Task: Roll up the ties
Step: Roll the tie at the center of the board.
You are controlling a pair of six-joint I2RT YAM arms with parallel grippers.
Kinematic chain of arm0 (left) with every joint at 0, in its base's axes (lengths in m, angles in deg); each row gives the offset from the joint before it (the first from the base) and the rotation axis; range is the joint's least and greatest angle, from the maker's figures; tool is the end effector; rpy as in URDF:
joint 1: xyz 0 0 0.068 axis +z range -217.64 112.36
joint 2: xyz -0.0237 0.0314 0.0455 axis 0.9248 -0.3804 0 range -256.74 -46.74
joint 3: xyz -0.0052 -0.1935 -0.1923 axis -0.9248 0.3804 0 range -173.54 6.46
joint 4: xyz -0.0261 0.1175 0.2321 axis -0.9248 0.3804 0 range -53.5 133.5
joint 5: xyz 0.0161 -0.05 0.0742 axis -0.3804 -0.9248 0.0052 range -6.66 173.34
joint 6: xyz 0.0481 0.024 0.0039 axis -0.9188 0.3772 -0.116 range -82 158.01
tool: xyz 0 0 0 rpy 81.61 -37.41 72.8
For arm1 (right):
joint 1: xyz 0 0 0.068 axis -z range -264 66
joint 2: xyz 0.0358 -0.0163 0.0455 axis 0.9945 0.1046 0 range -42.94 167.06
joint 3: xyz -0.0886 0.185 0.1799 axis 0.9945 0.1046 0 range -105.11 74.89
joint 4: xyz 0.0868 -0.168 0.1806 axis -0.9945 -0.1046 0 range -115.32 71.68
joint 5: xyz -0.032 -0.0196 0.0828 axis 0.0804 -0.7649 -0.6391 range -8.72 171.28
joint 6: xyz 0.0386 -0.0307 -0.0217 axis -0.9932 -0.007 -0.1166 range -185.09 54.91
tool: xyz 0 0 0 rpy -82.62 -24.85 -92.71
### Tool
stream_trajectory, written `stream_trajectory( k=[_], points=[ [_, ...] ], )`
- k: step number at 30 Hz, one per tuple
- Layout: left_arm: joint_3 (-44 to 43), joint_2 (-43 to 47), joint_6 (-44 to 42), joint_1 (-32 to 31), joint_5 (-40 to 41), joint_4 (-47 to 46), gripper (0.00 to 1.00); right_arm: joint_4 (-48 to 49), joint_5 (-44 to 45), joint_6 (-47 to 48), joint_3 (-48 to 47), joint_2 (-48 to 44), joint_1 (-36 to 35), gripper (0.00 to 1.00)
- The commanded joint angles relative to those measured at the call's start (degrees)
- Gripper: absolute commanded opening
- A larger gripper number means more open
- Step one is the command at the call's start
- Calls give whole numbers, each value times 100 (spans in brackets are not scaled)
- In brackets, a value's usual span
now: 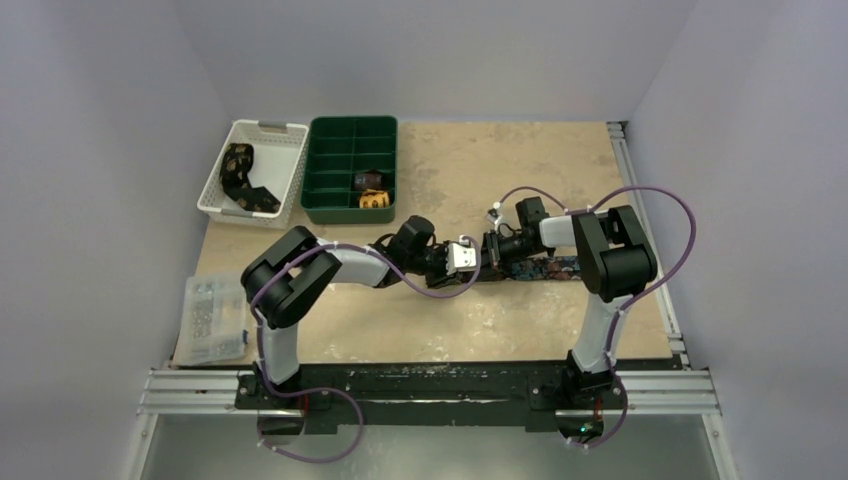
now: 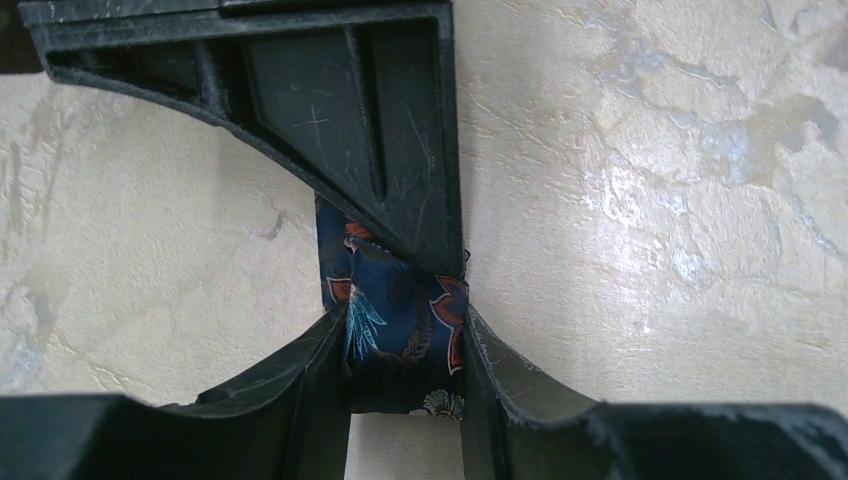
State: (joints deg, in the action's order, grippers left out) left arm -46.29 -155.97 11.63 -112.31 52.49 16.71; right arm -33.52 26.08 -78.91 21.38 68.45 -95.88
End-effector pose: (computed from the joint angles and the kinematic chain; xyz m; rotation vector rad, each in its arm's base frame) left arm 0.2546 -0.2774 0.1292 1.5197 1.6065 -0.7715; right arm 0.3119 0.0955 0.0935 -0.1649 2.7136 1.4712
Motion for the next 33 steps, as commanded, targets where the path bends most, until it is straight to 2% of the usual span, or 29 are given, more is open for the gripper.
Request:
stream_trajectory(
  k=[1,5,6,7,8,10,13,21,26,30,33],
  points=[
    [148,33,-733,-49,-15,535,28,-82,731,275,-70,217,-24,0],
    [49,0,-756,-42,27,918,8,-248,591,400,-185,120,-33,0],
    [-2,-2,-733,-49,30,1071,4,-313,380,483,-238,25,-30,4],
    [-50,4,-686,-36,15,1179,2,-371,249,553,-280,-147,-27,15],
    [-71,8,-622,-23,-30,1289,1,-438,123,634,-319,-354,-25,22],
    [-78,31,-499,15,-109,1398,0,-491,-102,639,-325,-749,30,26],
    [-73,46,-280,72,-141,1433,0,-620,-253,505,-335,-905,268,27],
    [-310,-44,229,240,-256,1524,0,-591,627,404,-266,-211,367,24],
    [-137,361,892,408,-299,1128,0,-921,1224,760,-330,75,364,22],
    [34,733,1440,423,-269,719,0,-958,1456,793,-357,136,367,21],
    [-170,615,1456,407,-172,942,0,-955,1511,816,-353,161,364,20]
  ],
)
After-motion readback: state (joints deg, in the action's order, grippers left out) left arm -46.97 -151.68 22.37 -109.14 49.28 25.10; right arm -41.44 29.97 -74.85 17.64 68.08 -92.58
